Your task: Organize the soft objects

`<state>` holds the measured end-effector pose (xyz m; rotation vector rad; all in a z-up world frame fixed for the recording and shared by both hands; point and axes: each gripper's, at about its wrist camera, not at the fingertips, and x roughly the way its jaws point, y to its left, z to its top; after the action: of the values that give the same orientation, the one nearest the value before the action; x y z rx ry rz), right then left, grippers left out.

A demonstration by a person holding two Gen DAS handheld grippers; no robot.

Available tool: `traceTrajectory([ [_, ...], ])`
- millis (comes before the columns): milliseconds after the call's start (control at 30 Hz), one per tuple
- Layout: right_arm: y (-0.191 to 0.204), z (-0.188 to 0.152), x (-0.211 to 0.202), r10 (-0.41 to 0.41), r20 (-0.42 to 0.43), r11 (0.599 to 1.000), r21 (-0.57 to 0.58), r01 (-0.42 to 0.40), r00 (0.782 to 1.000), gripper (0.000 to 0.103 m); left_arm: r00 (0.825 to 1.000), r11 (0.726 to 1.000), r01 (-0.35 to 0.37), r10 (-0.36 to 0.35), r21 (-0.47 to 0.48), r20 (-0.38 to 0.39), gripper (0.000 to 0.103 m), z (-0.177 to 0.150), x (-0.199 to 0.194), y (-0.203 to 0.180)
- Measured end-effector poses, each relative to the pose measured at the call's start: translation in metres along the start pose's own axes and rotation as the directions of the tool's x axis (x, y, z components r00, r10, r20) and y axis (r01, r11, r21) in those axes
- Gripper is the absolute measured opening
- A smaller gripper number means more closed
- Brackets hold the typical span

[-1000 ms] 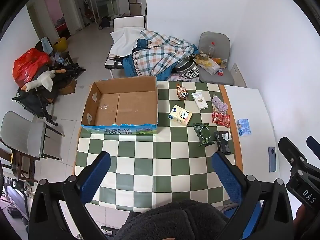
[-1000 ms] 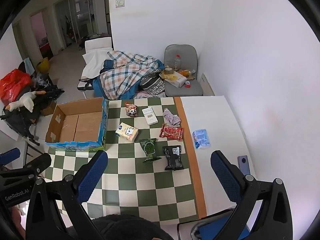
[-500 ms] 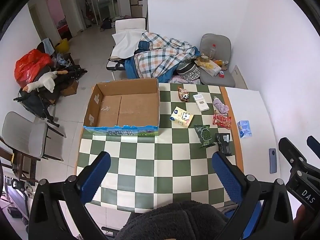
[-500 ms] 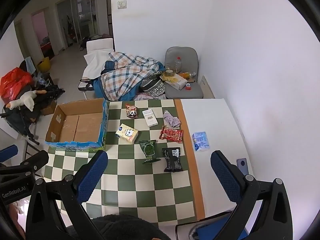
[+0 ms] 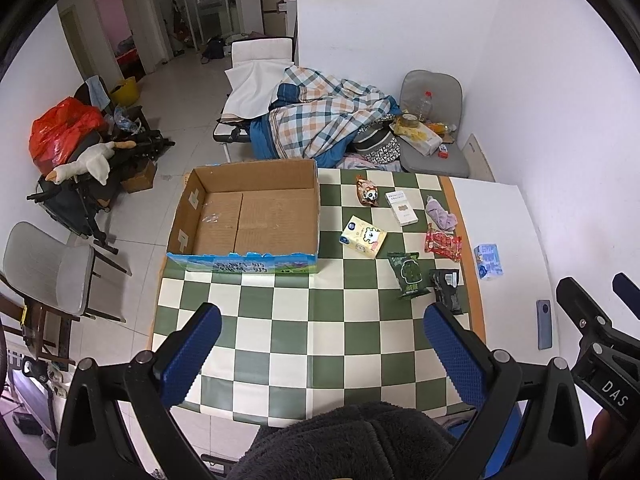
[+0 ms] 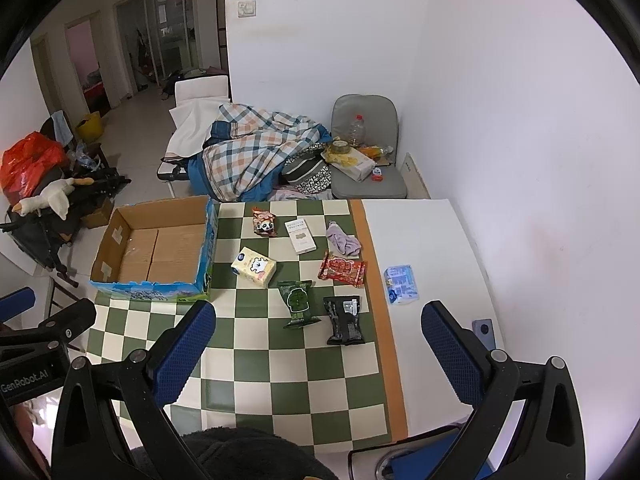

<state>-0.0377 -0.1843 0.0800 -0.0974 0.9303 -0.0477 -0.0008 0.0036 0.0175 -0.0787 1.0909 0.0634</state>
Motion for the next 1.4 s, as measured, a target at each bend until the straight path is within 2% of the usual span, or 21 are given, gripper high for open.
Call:
traceTrajectory([
  [900, -0.003, 0.011, -0.001, -0.001, 0.015, 1.0, -0.01, 0.001, 1.0, 0.103, 1.0, 1.0, 0.012, -0.012, 0.004, -0.007, 0.103, 0.011, 0.001, 0.001],
  [1400, 0.012, 0.006, 0.006, -0.012, 0.018, 1.0, -0.011, 0.012, 1.0, 0.103, 1.0, 1.0, 0.018, -0.018, 0.003, -0.011, 0.103, 0.007, 0.008, 0.005],
])
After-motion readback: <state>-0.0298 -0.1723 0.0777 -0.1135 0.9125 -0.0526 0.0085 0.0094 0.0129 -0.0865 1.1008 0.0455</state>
